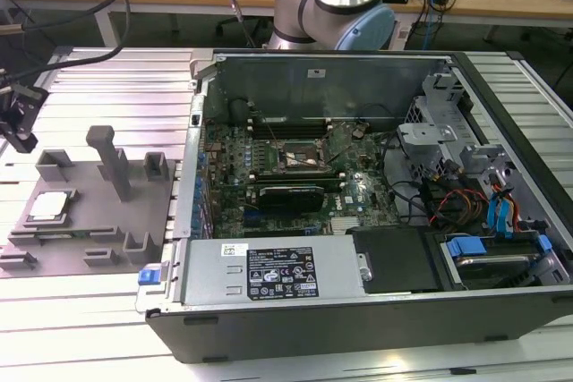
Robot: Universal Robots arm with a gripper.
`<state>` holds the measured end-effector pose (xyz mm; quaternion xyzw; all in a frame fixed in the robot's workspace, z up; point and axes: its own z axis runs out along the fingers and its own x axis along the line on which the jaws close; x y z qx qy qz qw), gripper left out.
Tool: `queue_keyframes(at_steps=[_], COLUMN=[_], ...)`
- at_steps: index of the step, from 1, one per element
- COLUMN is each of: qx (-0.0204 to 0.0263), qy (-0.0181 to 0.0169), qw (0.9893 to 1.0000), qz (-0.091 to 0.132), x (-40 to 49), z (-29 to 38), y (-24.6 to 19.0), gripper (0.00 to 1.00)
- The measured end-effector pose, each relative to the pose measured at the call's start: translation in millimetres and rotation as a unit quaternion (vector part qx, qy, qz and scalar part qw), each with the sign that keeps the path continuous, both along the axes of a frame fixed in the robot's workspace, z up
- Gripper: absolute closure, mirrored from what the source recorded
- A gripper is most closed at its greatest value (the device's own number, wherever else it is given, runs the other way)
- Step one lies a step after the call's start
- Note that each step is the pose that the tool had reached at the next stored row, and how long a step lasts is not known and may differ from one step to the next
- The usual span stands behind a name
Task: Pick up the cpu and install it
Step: 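Pick up the cpu and move it towards the insertion slot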
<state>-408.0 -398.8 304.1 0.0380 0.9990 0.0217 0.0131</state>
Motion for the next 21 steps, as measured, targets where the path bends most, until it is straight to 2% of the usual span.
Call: queue_keyframes(at_steps=[7,12,21], qx=[0.0,0.0,0.0], qy=[0.0001,0.0009,0.0009], qw=[1.0,1.0,1.0], qz=[0.0,0.0,0.0], x=[-4.1,-4.2,-8.0], z=[-9.7,-20.4,-38.3], y=[-10.6,-12.2,-12.6], gripper=[0.89,0.89,0.89])
